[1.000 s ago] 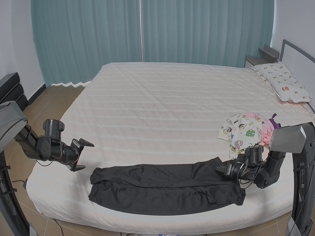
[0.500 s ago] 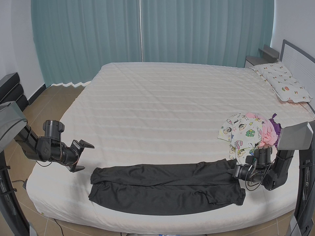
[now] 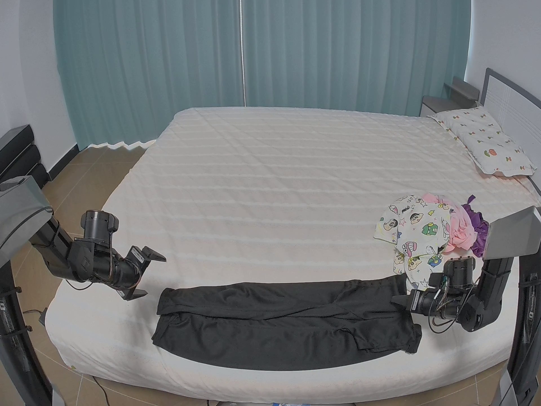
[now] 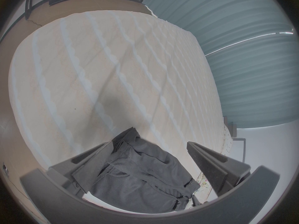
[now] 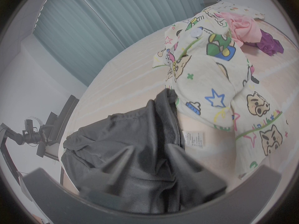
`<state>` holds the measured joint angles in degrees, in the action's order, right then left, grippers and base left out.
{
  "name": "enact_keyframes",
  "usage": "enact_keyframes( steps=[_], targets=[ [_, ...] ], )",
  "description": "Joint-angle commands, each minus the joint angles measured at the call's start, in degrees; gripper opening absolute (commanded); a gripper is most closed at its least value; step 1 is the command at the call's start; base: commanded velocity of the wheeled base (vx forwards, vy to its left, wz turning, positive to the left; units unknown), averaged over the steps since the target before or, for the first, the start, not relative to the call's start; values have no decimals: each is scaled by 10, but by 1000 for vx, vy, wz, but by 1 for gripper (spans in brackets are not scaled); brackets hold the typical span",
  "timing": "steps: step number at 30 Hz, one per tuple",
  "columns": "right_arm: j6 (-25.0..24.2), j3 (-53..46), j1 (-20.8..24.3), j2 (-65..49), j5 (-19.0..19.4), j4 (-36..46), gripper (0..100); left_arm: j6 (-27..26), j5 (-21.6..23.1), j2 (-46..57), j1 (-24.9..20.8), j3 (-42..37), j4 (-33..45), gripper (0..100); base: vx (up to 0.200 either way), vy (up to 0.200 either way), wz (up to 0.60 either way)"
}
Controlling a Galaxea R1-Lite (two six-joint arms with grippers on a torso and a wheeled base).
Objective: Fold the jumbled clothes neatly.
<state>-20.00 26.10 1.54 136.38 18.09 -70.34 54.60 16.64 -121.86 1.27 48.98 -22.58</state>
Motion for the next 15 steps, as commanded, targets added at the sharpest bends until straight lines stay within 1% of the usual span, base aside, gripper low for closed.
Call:
enact_keyframes(
  steps=[1,2,3,4,6,8,10,11,12,15],
  targets=[
    [-4,-7,-1,-13,-2,-10,100,-7,-11,-5,-18,-8,3,100,0,0,0],
    [-14,-18,0,-20,-3,-15,100,-13,-19,-2,-30,-18,4,100,0,0,0],
    [-14,-18,0,-20,-3,-15,100,-13,-19,-2,-30,-18,4,100,0,0,0],
    [-31,-32,2,-32,-4,-19,100,-14,-38,-2,-48,-23,5,100,0,0,0],
    [-45,-44,5,-38,-7,-24,100,-20,-64,-5,-55,-29,5,100,0,0,0],
    [-62,-58,6,-45,-17,-37,100,-37,-86,-7,-62,-45,4,100,0,0,0],
    [-82,-70,7,-49,-31,-47,100,-61,-100,-13,-65,-56,1,100,0,0,0],
    [-82,-70,7,-49,-31,-47,100,-61,-100,-13,-65,-56,1,100,0,0,0],
    [-112,-80,7,-51,-39,-61,100,-67,-108,-15,-68,-56,0,100,0,0,0],
    [-172,-93,15,-59,-42,-74,100,-70,-123,-24,-78,-56,0,100,0,0,0]
  ],
)
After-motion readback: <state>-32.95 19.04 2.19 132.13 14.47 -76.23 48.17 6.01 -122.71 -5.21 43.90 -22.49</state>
